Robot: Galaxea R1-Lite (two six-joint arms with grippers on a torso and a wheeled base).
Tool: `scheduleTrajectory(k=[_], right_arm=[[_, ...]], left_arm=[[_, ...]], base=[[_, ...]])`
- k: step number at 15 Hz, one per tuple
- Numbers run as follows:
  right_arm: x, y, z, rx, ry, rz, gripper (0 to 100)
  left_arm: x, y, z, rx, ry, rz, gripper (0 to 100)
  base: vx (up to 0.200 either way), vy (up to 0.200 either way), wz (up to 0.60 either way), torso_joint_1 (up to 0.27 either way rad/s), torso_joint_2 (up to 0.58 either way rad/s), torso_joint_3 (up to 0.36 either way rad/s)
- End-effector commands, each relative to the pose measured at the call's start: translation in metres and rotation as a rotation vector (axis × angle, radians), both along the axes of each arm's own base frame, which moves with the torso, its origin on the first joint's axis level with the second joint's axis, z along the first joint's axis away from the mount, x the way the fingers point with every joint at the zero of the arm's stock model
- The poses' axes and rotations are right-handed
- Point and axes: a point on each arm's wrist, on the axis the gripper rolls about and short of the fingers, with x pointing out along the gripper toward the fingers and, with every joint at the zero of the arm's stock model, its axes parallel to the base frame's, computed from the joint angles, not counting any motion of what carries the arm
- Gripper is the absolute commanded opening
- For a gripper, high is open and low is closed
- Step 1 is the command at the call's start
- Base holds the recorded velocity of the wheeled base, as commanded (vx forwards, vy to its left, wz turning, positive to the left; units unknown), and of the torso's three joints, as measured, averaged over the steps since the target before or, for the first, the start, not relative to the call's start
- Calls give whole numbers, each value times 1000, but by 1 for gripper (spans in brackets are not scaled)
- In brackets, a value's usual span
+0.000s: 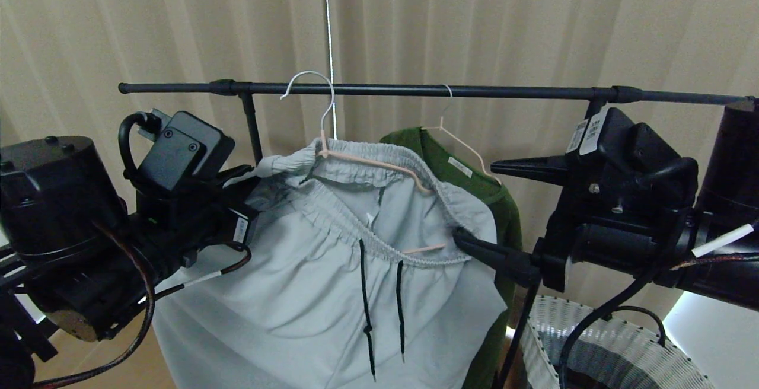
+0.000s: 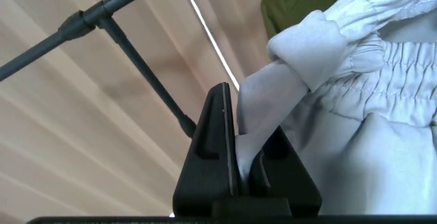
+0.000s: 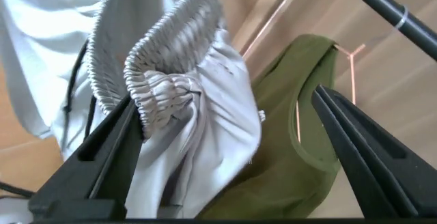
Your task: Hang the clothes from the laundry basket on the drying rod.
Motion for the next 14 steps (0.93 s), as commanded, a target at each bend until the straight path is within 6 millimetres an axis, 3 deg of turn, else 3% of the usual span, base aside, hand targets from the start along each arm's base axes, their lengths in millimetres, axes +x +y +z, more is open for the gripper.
scheduleTrajectory(k=[1, 4, 9, 14], right_arm=[[-2, 8, -2, -5, 7, 42, 100], [6, 15, -3, -15, 5, 44, 100], [40, 36, -1, -50, -49, -21, 100], [51, 42, -6, -72, -45, -77, 100]], left_arm=[[2, -2, -6, 11, 21, 0, 0], [2, -4, -5, 11, 18, -8, 0], [-17, -16, -3, -4, 6, -95, 0], [-27, -24, -3, -7, 4, -152, 0]], base=[[0, 0, 0, 0, 0, 0], [0, 0, 0, 0, 0, 0], [0, 0, 0, 0, 0, 0], [0, 0, 0, 0, 0, 0]])
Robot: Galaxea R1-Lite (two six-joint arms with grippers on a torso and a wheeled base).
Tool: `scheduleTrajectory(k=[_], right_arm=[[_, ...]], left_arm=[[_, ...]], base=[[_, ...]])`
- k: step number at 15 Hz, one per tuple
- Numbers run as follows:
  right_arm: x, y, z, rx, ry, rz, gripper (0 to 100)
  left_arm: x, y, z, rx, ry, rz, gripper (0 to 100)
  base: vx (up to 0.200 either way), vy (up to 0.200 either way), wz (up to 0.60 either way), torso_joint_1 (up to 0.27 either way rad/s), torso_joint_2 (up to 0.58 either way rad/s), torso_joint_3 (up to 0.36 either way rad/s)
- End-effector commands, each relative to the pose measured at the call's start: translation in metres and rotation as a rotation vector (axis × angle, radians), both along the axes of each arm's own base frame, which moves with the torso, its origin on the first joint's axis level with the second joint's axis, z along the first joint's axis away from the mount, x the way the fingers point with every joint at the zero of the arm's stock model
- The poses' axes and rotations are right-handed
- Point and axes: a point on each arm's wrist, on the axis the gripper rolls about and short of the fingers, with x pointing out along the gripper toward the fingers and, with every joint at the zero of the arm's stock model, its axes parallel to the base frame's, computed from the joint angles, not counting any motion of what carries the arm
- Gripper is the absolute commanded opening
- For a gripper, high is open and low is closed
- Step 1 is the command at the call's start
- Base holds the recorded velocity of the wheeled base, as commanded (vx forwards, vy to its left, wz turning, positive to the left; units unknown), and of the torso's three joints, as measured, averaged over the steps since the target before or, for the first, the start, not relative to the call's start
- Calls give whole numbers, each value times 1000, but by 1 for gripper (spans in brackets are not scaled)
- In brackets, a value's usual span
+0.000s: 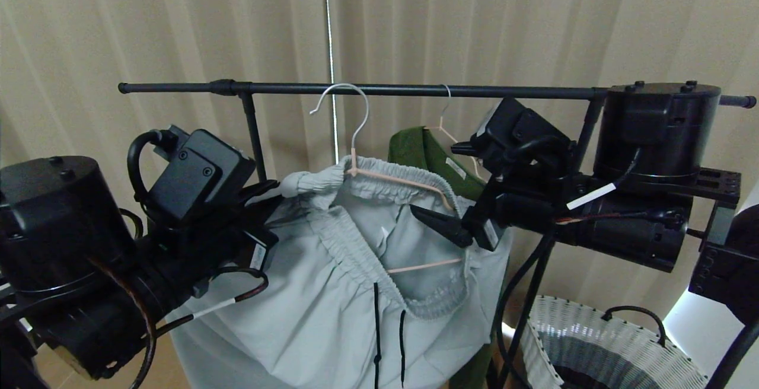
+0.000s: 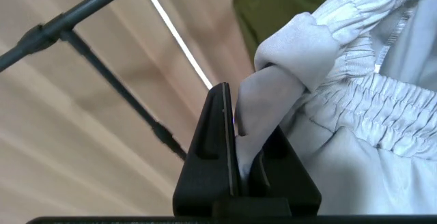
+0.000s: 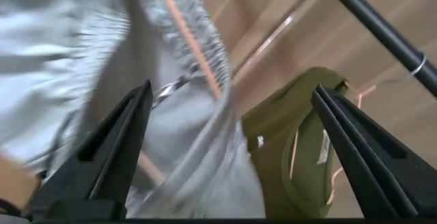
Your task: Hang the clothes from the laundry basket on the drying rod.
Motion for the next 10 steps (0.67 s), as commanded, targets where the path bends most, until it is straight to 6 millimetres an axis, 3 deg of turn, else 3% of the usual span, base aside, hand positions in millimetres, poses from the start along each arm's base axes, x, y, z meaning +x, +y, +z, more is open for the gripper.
scheduleTrajectory(k=[1, 5, 6, 10], right_arm=[[5, 3, -5, -12, 13, -5, 100], [8, 5, -9, -19, 22, -6, 100], [7, 5, -8, -18, 20, -6, 0], [6, 3, -6, -14, 14, -8, 0]], left_arm=[[-4, -3, 1, -13, -3, -23, 0], [-12, -9, 3, -36, -12, -78, 0], [-13, -9, 4, -38, -17, -83, 0], [-14, -8, 5, -37, -21, -84, 0]], base=[[0, 0, 0, 0, 0, 0], [0, 0, 0, 0, 0, 0], [0, 0, 0, 0, 0, 0], [0, 0, 0, 0, 0, 0]])
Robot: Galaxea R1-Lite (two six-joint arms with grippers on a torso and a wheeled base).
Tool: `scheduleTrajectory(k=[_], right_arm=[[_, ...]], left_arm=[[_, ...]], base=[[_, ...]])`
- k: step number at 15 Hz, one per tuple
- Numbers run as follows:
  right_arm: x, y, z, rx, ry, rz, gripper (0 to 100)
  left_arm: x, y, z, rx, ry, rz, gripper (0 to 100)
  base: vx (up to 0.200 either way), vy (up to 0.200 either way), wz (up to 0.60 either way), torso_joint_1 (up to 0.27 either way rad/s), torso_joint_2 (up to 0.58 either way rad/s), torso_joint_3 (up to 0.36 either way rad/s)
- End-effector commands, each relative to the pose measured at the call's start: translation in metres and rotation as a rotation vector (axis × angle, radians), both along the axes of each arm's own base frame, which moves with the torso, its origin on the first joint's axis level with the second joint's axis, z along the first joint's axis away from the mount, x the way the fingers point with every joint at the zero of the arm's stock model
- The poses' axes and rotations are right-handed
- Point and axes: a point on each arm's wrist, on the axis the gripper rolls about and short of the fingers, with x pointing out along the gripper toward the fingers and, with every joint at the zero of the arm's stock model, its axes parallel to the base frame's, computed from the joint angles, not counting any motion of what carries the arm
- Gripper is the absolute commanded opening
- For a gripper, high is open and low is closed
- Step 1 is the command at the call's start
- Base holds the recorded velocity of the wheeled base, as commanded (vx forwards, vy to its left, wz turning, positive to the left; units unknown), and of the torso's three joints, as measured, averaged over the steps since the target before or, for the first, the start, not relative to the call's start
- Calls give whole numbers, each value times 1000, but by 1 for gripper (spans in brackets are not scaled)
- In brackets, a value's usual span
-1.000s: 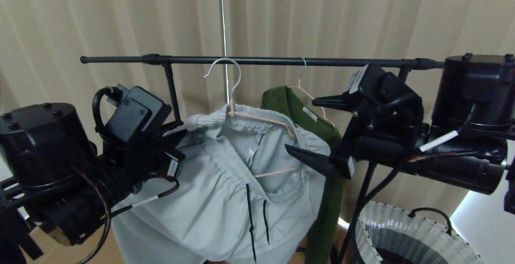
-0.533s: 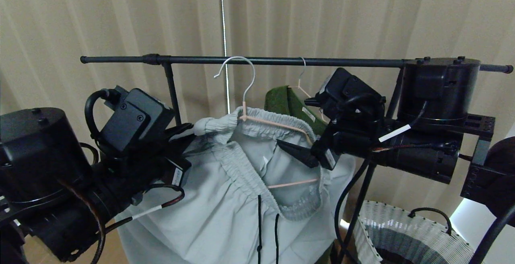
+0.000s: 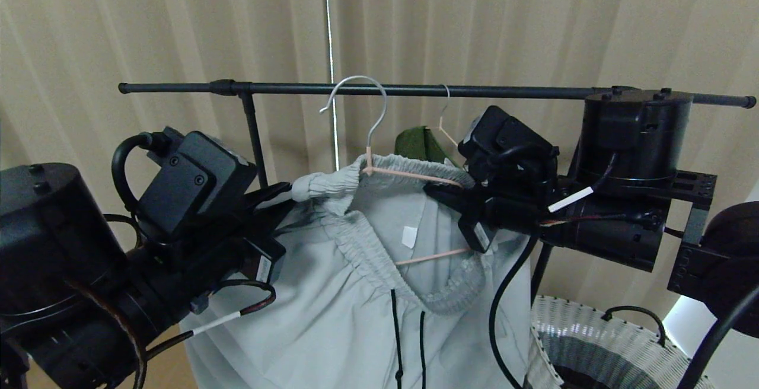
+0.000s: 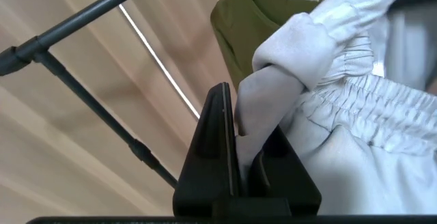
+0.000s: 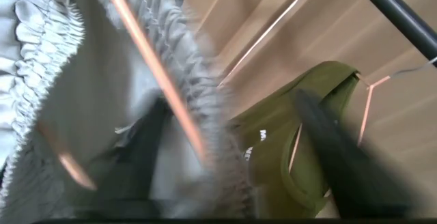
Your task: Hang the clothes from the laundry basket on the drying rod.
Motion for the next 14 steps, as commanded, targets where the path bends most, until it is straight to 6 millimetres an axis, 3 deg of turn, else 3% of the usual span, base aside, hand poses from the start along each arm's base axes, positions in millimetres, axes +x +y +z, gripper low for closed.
scheduleTrajectory(k=[1, 9, 10, 14], right_arm=[[-1, -1, 1, 2, -4, 1, 0], [-7, -5, 6, 11, -16, 1, 0], [-9, -6, 8, 14, -19, 1, 0], [-18, -16, 16, 23, -41, -32, 0]], left_arm=[[-1, 0, 1, -1, -3, -2, 0], [-6, 4, -1, -27, 12, -4, 0], [-6, 4, 0, -29, 12, -14, 100], [-13, 9, 3, -39, -3, -21, 100]], base=[[0, 0, 0, 0, 0, 0], [0, 0, 0, 0, 0, 0], [0, 0, 0, 0, 0, 0], [0, 0, 0, 0, 0, 0]])
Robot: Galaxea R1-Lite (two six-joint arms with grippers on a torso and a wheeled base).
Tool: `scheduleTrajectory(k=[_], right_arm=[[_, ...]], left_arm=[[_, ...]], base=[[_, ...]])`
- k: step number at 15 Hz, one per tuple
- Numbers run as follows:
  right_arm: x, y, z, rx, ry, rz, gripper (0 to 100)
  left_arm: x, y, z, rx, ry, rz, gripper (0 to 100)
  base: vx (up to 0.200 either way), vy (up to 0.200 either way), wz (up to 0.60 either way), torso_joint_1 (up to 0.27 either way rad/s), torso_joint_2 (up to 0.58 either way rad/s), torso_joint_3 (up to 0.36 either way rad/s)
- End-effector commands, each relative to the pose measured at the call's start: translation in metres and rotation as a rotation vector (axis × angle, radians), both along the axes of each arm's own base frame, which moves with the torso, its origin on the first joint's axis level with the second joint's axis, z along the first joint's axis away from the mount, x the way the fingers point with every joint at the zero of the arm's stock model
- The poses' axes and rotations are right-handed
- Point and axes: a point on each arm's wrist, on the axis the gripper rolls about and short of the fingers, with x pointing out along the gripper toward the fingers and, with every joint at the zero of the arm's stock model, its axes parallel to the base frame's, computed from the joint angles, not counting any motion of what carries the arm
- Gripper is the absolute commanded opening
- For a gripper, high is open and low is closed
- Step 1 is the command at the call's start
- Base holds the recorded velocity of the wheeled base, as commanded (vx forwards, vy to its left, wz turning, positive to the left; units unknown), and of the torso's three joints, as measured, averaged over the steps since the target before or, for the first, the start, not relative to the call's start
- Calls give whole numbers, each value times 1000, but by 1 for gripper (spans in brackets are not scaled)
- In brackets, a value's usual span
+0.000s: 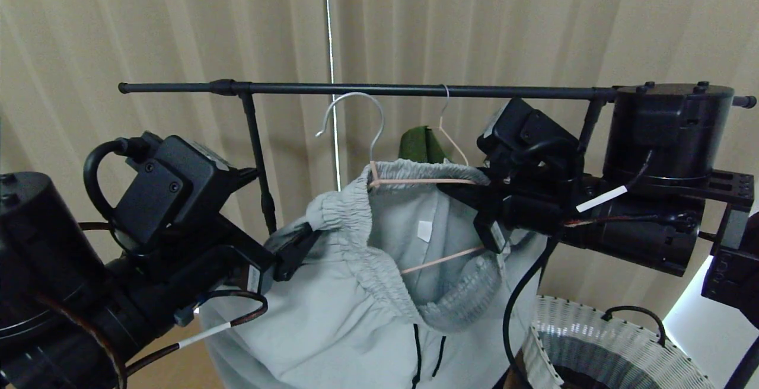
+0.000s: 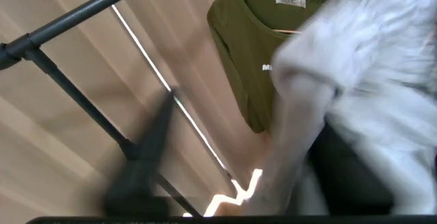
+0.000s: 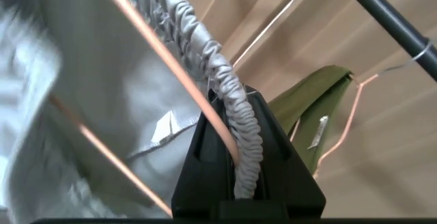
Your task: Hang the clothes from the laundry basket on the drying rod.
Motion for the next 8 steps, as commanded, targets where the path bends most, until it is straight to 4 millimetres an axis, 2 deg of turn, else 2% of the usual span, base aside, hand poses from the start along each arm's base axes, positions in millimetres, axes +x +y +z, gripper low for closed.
scheduleTrajectory(k=[1, 5, 8], right_arm=[[-6, -9, 9, 14, -27, -38, 0], [-7, -31, 24, 43, -71, -116, 0], [-8, -43, 30, 56, -91, -150, 0]], left_arm=[[-6, 6, 4, -14, -18, 3, 100], [-28, 27, -8, -5, -3, 19, 100], [-33, 37, -13, -28, 14, 19, 100]], base=[[0, 0, 0, 0, 0, 0], [0, 0, 0, 0, 0, 0], [0, 0, 0, 0, 0, 0]])
